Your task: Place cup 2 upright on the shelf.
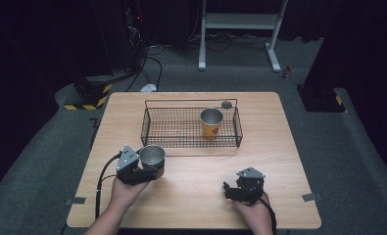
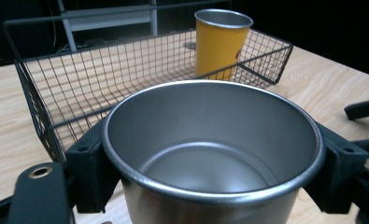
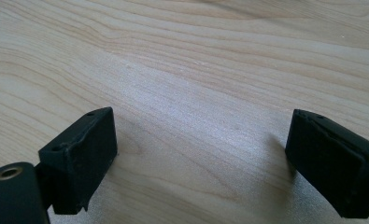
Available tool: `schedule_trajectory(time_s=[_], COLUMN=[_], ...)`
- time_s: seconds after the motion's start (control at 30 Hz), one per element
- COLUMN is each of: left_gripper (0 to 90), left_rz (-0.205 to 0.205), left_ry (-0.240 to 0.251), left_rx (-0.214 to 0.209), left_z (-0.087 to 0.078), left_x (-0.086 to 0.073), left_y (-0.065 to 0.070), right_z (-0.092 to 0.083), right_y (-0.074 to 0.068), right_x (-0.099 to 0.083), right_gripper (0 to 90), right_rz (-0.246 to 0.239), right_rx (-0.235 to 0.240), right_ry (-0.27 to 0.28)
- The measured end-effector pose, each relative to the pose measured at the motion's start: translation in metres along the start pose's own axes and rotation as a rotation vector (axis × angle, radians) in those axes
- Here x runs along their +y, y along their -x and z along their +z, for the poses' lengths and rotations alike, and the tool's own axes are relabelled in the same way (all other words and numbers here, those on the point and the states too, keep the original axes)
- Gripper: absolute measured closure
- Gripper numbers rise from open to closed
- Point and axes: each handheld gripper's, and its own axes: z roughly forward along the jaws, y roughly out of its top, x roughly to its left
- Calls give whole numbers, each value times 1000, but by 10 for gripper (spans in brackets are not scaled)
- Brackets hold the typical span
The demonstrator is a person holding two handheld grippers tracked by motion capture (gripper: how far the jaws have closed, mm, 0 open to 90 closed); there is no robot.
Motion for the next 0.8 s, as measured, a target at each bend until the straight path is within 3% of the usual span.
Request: schedule_trajectory(time_s=[0.8], left_gripper=[186], left_rz=[-21], left_ry=[28], left_rx=[8], left_z=[23], left_x=[40], left_y=[-6], right_z=[0], right_y=[0], right_x=[0], right_gripper=[90], right_rz=[-2], right_rx=[0], right_ry=[1])
